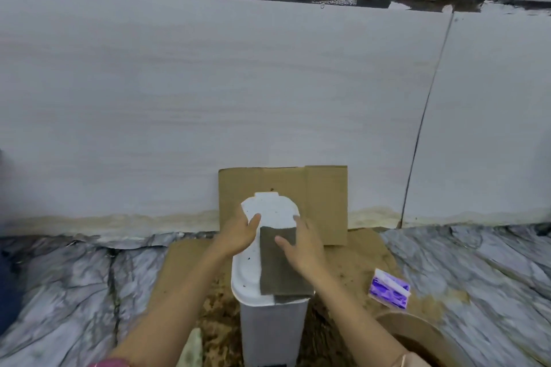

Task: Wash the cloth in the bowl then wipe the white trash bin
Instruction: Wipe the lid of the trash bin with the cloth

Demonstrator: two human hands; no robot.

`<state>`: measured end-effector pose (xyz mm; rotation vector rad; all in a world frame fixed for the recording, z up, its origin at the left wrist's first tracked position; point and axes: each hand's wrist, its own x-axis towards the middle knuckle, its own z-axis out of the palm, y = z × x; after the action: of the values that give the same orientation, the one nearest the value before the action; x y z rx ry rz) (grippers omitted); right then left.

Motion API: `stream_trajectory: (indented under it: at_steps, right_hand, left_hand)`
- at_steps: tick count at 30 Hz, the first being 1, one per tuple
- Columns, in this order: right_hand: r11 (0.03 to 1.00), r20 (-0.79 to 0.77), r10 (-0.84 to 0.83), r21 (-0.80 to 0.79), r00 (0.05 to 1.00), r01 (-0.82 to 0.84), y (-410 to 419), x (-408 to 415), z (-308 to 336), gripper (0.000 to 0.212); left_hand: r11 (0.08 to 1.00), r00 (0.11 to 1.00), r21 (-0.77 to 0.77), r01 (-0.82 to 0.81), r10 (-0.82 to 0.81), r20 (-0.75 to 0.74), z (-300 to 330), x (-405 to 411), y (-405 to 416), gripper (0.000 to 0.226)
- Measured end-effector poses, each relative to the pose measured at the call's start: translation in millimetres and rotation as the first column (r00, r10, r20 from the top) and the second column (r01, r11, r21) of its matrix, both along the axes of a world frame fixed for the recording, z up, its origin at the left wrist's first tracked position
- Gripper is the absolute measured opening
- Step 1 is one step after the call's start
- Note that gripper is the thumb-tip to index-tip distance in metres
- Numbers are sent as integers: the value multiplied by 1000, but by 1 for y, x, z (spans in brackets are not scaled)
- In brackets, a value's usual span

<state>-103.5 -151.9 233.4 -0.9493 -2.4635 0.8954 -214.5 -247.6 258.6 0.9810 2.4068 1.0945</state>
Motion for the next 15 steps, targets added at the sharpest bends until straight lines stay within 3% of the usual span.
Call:
stream_trajectory:
  at_steps: [2,5,6,7,10,11,15]
  right_hand:
    - [990,135,112,72,985,-122,-8,-12,-28,69]
    - [955,263,119,234,958,-183,-8,-31,-56,120]
    - [944,278,118,266,953,-194,-3,-36,-59,126]
    - [936,300,125,279,946,-213,1,-39,-60,122]
    - [921,359,176,268,917,-282,24,-56,-56,70]
    - [920,382,181,260,906,-293,33,-63,-55,62]
    - [925,358,148,279,922,-257,66,-100,-54,63]
  left_hand:
    - [999,999,0,-55,55,4,-24,-9,5,56]
    - [993,994,50,-111,110,14,-48,-17,19,57]
    - [988,991,83,-132,131,21,-53,-18,24,56]
    - [982,988,114,-151,149,27,-56,-18,28,54]
    - [971,982,148,-188,189,7,-67,-18,44,47]
    - [970,980,140,-197,199,2,-72,-20,48,46]
    - [967,978,152,-203,207,-7,-87,-29,51,62]
